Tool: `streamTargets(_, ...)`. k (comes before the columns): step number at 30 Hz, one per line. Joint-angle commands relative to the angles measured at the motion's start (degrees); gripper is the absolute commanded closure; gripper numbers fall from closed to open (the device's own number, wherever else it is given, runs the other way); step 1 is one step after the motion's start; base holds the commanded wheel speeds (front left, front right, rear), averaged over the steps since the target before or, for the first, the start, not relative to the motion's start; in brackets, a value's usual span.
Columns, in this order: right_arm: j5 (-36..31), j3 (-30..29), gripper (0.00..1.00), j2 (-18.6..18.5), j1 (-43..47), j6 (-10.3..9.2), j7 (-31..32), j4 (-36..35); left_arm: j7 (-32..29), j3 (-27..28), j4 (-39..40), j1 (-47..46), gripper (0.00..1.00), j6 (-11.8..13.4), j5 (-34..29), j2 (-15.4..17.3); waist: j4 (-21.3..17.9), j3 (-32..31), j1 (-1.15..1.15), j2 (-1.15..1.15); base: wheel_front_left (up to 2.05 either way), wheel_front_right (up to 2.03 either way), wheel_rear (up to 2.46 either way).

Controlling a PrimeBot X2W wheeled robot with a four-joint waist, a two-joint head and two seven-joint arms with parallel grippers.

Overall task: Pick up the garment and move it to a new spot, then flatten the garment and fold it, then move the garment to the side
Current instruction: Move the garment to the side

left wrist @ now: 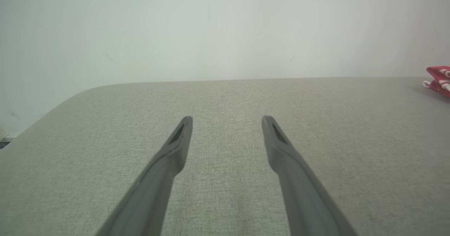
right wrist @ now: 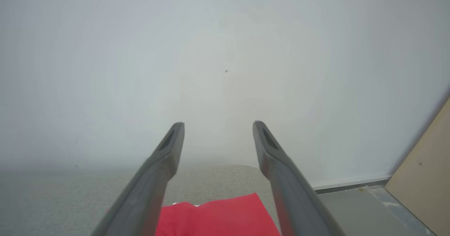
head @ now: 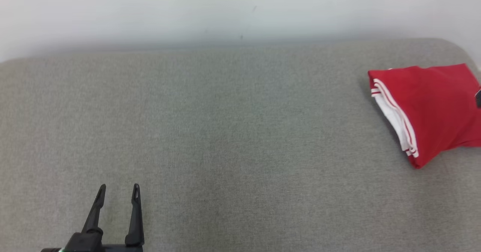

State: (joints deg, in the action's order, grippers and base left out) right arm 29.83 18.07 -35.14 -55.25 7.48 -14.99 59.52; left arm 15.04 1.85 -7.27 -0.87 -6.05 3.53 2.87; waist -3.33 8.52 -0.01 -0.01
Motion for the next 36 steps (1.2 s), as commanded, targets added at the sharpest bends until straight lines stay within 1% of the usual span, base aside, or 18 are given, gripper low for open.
streamTargets(1, -1.17, -2.54, 0.0, 1.02, 4.53, -0.01, -0.19, -4.38, 0.14, 0.15, -0.02, 1.17, 0.0, -0.09, 0.43, 0.04, -0.91, -2.24, 0.01, 0.01, 0.0, 0.0, 0.0)
streamTargets(6, -5.7, -10.03, 0.0, 5.52, 16.77, -0.01, -0.21, -18.05, 0.14, -0.13, -0.41, 2.46, 0.0, -0.25, 0.85, 0.03, -0.43, -4.7, 0.01, 0.01, 0.0, 0.0, 0.0)
streamTargets(9, -8.89, -13.48, 0.0, 9.84, 25.02, 0.0, -0.14, -25.32, 0.14, -0.41, -0.62, 2.8, 0.0, -0.21, 1.28, 0.06, 0.07, -6.06, 0.01, 0.01, 0.0, 0.0, 0.0)
streamTargets(11, -10.69, -15.17, 0.0, 12.6, 30.16, 0.0, -0.14, -28.92, 0.14, -0.56, -0.73, 3.45, 0.0, 0.05, 1.43, 0.04, 0.41, -6.86, 0.01, 0.01, 0.0, 0.0, 0.0)
streamTargets(12, -10.69, -15.17, 0.0, 12.6, 30.16, 0.0, -0.14, -28.92, 0.14, -0.56, -0.73, 3.45, 0.0, 0.05, 1.43, 0.04, 0.41, -6.86, 0.01, 0.01, 0.0, 0.0, 0.0)
streamTargets(16, -13.09, -17.26, 0.0, 17.32, 38.02, 0.0, -0.13, -35.45, 0.14, -0.53, -0.14, 3.9, 0.0, 0.84, 1.78, 0.03, 0.53, -7.79, 0.01, 0.01, 0.0, 0.0, 0.0)
streamTargets(22, -16.06, -17.33, 0.0, 23.16, 45.53, 0.0, -0.14, -44.84, 0.14, -0.86, -0.64, 4.54, 0.0, 1.54, 2.06, 0.03, 0.5, -8.75, 0.01, 0.01, 0.0, 0.0, 0.0)
streamTargets(25, -17.49, -17.22, 0.0, 25.37, 48.7, 0.0, -0.13, -47.82, 0.14, -1.0, -0.74, 4.51, 0.0, 1.96, 2.27, 0.04, 0.5, -9.19, 0.01, 0.01, 0.0, 0.0, 0.0)
streamTargets(30, -19.05, -17.78, 0.0, 28.16, 52.6, 0.0, -0.14, -49.69, 0.14, -1.41, -1.26, 5.04, 0.0, 2.17, 2.45, 0.04, 0.6, -9.8, 0.01, 0.01, 0.0, 0.0, 0.0)
streamTargets(33, -21.66, -17.82, 0.0, 28.62, 54.78, 0.0, -0.14, -50.15, 0.14, -1.75, -1.52, 5.34, 0.0, 2.39, 2.19, 0.03, 0.81, -10.15, 0.01, 0.01, 0.0, 0.0, 0.0)
streamTargets(36, -22.48, -19.58, 0.0, 30.08, 56.35, 0.0, -0.14, -50.66, 0.14, -1.87, -1.46, 5.54, 0.0, 2.43, 3.01, 0.02, 0.95, -10.28, 0.01, 0.01, 0.0, 0.0, 0.0)
